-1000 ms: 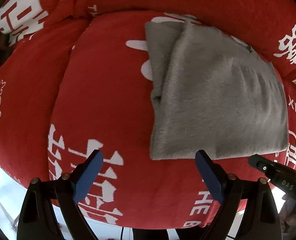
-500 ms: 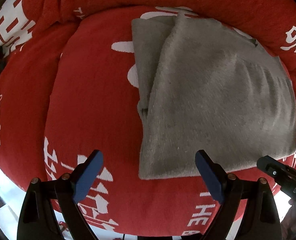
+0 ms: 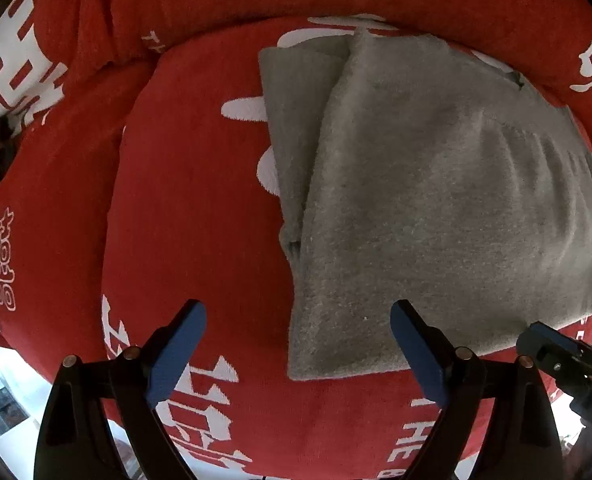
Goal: Fold small clothes
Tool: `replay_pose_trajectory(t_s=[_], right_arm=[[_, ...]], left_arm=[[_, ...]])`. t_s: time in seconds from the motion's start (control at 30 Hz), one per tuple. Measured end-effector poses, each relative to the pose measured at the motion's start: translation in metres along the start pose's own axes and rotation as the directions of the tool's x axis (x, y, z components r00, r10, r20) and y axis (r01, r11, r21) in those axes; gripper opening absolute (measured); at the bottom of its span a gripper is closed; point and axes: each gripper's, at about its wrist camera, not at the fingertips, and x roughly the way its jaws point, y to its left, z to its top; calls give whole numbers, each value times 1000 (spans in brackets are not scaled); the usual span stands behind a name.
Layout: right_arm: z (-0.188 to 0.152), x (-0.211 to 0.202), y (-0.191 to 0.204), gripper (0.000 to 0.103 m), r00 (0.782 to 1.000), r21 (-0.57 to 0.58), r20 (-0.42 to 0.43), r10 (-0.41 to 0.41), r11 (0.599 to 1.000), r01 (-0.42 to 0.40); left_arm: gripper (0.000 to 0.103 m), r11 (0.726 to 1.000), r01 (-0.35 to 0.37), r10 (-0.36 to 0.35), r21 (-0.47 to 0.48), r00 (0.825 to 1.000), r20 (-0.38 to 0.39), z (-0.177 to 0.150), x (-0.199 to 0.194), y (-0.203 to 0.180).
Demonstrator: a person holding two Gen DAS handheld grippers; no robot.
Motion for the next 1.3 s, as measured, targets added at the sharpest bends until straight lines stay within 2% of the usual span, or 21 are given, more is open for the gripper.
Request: replay_pose_trajectory(t_s=[0.1,0.23,0.33,0.4,0.5,0.6,0.67,0.8,0.83,0.93,1.0,1.03,1.07,1.2,1.23,1.27,1.3], right_arm=[[1,-1,-1,50,1000,-1,-4,5,1000,-5],[6,-6,-4,50,1000,4,2,22,1000,-22],[12,-12,-7,50,999,10,12,50,999,-50],[17,-16,-7,50,995,12,13,97,995,-97],[20,-21,-5,55,975,38,9,224,974,-224],[16,-12,4,56,952,32,-26,305,952,-304],[10,0,4,56,936,72,-49,347,936,-344],[-11,41,-9,56,891,252,-68,448,872,-419],[-15,47,-11,56,888,276,-59,457,862,-425],[-28,68,-15,56,872,356,-8,490,816,-455],[-35,75,-12,58,861,383,48,506,787,-484],[-36,78,-9,58,855,387,79,512,775,-500],[-37,81,-5,58,851,389,105,514,766,-511],[-38,86,9,57,840,390,215,498,745,-541],[-36,85,7,54,836,405,235,495,732,-548],[-35,87,6,34,836,426,239,495,720,-548],[-35,91,6,8,834,453,231,502,703,-548]], left_arm=[[93,1000,-9,9,11,1000,4,6,-8,-6],[93,1000,-9,9,0,999,51,26,-29,-4],[93,999,5,-2,-31,996,94,42,-51,5],[93,999,14,-8,-53,992,123,56,-66,10],[93,995,51,-37,-89,987,159,73,-85,22],[93,988,121,-100,-95,974,201,87,-103,38],[93,987,148,-131,-64,967,219,95,-108,39],[93,980,195,-188,-33,969,158,94,-80,42],[93,975,221,-214,-35,967,136,92,-69,43],[93,954,295,-292,-43,953,76,79,-39,47],[93,946,320,-318,-46,947,48,70,-23,47],[93,939,340,-338,-46,940,33,67,-16,49],[93,926,376,-375,-45,927,21,64,-10,51],[93,859,509,-511,-61,859,-30,57,10,57],[93,845,530,-533,-64,845,-41,57,13,58],[93,830,554,-557,-68,829,-53,57,17,57],[93,813,577,-582,-73,811,-67,57,22,57]])
